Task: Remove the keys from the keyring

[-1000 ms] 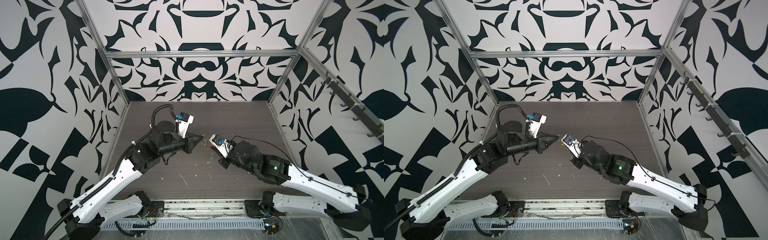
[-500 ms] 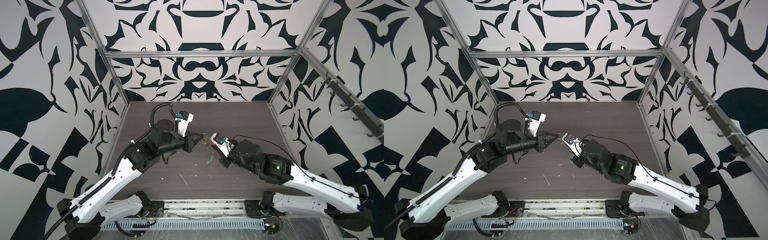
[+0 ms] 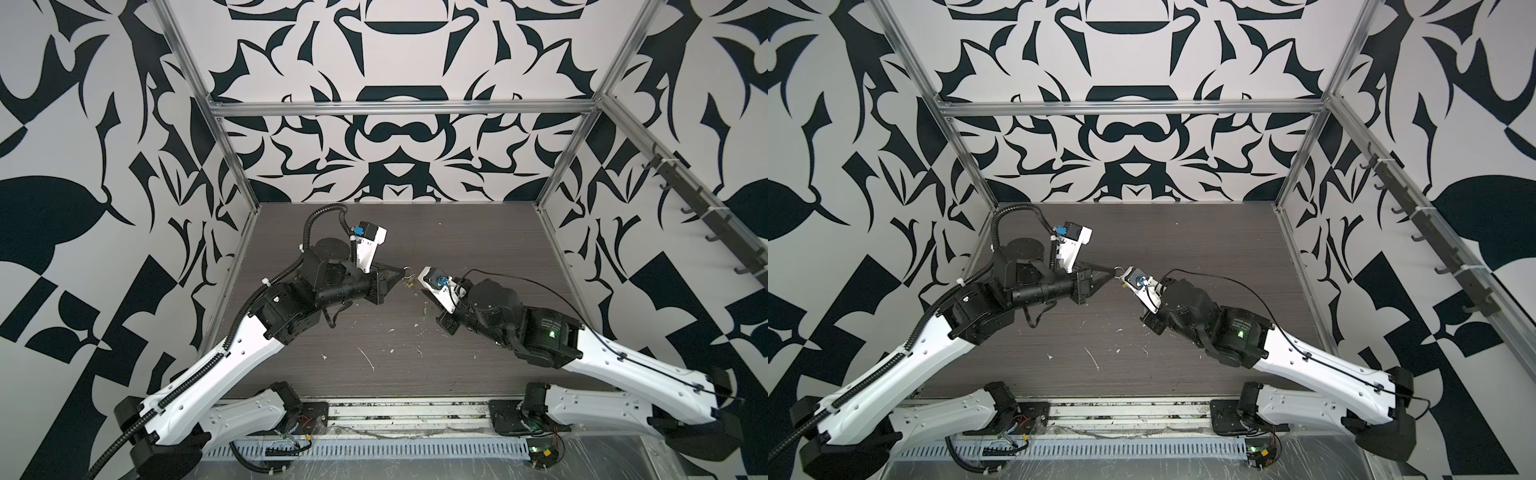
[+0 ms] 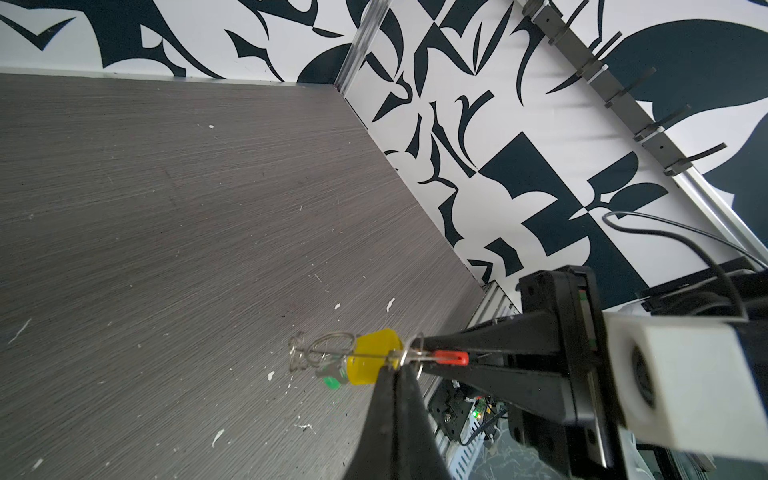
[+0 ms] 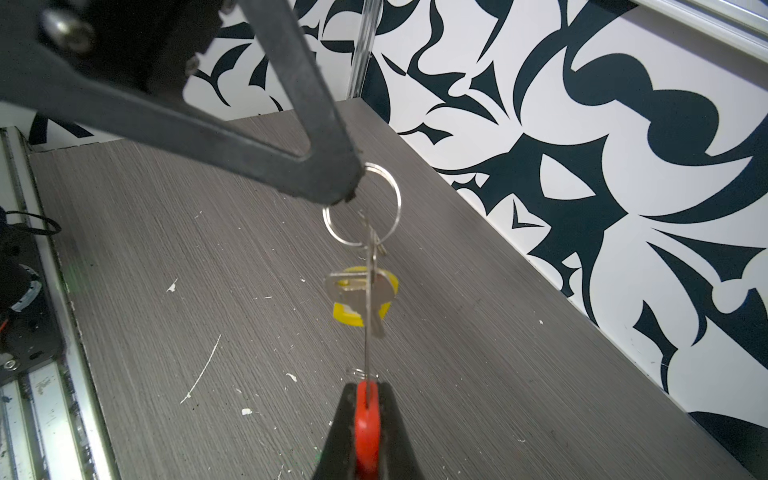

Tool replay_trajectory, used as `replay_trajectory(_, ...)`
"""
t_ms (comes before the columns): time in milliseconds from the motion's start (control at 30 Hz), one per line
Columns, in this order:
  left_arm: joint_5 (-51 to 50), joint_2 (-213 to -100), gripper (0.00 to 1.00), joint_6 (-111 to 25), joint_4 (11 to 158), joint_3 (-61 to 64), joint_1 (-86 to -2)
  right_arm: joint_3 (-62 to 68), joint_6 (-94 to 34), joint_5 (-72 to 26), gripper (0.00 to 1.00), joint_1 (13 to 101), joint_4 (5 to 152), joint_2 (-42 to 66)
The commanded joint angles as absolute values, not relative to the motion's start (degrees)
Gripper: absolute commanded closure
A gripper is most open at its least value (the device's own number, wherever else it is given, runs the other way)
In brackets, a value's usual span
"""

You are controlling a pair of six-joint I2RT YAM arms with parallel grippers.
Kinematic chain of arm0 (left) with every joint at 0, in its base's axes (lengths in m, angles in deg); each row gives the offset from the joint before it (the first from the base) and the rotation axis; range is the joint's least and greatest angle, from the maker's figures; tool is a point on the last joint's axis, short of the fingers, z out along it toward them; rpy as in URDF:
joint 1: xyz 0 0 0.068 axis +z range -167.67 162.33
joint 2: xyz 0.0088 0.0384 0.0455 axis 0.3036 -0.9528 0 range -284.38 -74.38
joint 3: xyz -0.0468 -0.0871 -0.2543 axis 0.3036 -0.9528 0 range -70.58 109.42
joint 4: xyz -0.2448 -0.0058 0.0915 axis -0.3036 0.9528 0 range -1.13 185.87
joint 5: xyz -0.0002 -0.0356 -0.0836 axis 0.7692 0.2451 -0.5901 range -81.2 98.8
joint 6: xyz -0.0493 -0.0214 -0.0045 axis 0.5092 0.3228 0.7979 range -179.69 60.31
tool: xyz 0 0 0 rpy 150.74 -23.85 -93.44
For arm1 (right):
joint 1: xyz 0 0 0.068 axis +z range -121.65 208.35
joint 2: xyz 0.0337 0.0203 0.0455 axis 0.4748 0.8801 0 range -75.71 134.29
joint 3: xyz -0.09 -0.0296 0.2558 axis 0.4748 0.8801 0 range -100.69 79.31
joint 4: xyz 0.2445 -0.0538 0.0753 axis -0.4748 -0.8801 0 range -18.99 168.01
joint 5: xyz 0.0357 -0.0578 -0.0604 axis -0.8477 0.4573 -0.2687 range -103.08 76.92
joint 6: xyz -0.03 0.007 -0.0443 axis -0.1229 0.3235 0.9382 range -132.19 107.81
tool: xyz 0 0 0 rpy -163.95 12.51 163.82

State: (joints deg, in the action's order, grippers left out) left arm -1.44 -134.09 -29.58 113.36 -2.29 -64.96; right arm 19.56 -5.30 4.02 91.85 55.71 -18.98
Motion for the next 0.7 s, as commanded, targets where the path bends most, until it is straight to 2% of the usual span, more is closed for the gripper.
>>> replay_trajectory(0,1.45,-134.77,1.00,-29.19,116.62,-0.91,-64.52,16.90,-4.30,4.98,1.00,92.36,60.34,-20.09)
replay_trajectory(333,2.05,-136.77,1.00,-28.60,118.82,1.10,-64.52,15.26,-2.19,6.06,1.00,93.19,59.92,-18.69)
replay_trajectory(667,3.33,-137.78,1.00,-28.23,119.72,3.06,-64.52,14.02,1.26,14.02,1.00,97.92,60.08,-16.55)
